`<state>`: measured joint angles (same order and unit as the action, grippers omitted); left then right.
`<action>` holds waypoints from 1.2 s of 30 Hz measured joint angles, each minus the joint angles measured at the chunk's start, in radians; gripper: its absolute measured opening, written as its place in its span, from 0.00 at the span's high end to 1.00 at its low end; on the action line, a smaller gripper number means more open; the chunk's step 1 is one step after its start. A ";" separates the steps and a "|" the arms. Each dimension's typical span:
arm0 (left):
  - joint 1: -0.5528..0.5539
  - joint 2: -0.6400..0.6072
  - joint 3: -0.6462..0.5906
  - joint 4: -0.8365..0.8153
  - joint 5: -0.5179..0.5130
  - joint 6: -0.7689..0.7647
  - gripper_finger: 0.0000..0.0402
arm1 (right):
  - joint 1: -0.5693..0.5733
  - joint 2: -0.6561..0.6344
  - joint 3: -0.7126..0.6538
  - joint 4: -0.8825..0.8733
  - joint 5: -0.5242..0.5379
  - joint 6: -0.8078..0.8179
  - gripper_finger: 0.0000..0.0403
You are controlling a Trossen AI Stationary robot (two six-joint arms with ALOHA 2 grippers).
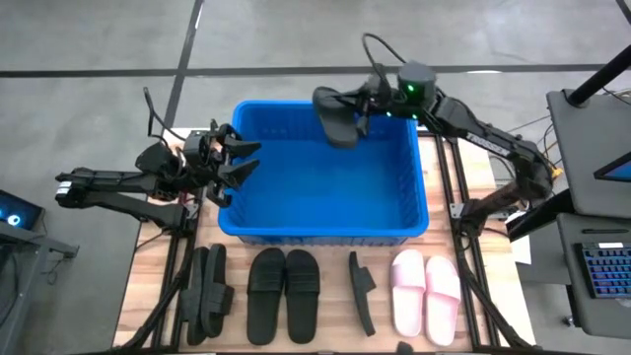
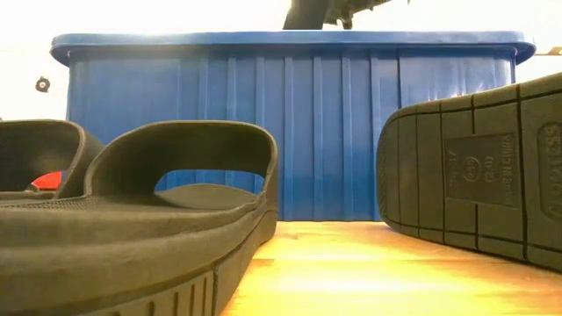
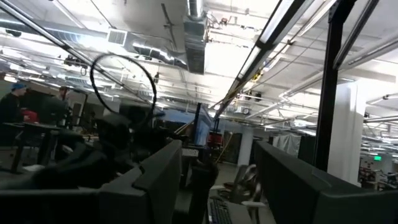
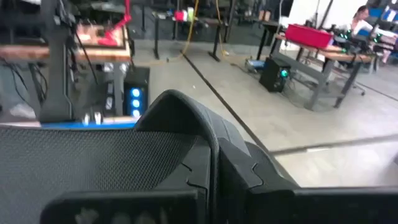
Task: Pick and place slides into bin
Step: Put the black slide into the blue container
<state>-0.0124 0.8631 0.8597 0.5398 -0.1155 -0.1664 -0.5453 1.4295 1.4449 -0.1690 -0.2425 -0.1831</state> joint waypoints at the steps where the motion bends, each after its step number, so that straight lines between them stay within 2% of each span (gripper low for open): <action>1: 0.000 0.000 0.000 0.000 0.000 0.000 0.53 | -0.004 -0.022 -0.038 -0.001 0.002 -0.011 0.97; 7: 0.000 0.005 0.000 -0.008 -0.020 0.000 0.53 | -0.018 -0.101 -0.206 -0.020 0.031 -0.068 0.97; 12: 0.000 0.018 0.000 -0.008 -0.034 0.000 0.53 | -0.019 -0.127 -0.286 -0.096 0.083 -0.156 0.97; 25: 0.000 0.039 -0.001 -0.008 -0.153 0.047 0.53 | -0.019 -0.131 -0.413 -0.208 0.153 -0.350 0.97; 30: 0.000 0.042 -0.001 -0.007 -0.155 0.051 0.53 | -0.019 -0.131 -0.472 -0.209 0.219 -0.415 0.97; 36: 0.000 0.056 -0.001 -0.004 -0.155 0.052 0.53 | -0.020 -0.131 -0.542 -0.206 0.220 -0.445 0.97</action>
<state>-0.0127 0.9189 0.8589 0.5357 -0.2710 -0.1147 -0.5655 1.2984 0.9034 -0.3746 -0.0223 -0.6277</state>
